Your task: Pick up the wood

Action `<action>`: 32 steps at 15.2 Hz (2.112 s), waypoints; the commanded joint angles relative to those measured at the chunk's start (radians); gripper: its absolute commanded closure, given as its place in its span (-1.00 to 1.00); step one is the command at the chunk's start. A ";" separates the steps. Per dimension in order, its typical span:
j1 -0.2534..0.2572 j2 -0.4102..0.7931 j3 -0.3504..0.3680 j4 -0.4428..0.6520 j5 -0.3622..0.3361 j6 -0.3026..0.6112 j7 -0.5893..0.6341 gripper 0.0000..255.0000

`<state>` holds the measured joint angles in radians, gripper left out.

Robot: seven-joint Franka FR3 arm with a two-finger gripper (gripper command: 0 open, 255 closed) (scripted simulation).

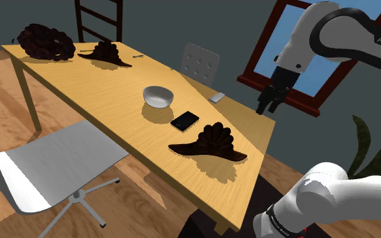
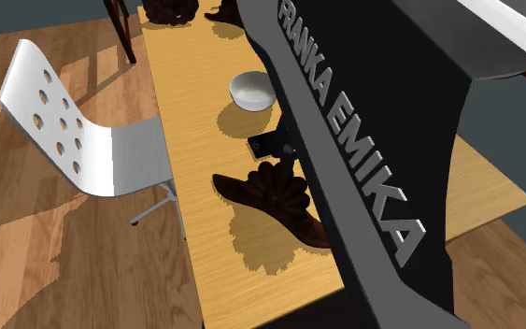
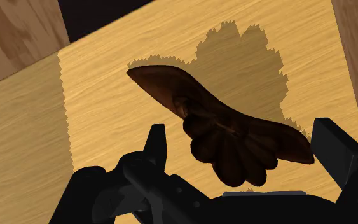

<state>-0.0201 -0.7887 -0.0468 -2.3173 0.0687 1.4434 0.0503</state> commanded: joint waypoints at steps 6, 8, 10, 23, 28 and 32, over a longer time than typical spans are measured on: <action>0.056 0.115 -0.058 -0.062 -0.035 0.146 -0.203 -1.00; 0.079 0.170 -0.079 -0.077 -0.045 0.204 -0.282 -1.00; 0.100 0.230 -0.097 -0.086 -0.052 0.262 -0.361 -1.00; 0.155 0.437 -0.138 -0.159 -0.053 0.512 -0.566 -1.00; 0.155 0.436 -0.138 -0.158 -0.053 0.511 -0.566 1.00; 0.156 0.437 -0.138 -0.158 -0.052 0.511 -0.566 1.00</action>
<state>0.1353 -0.3525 -0.1847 -2.4739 0.0162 1.9543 -0.5161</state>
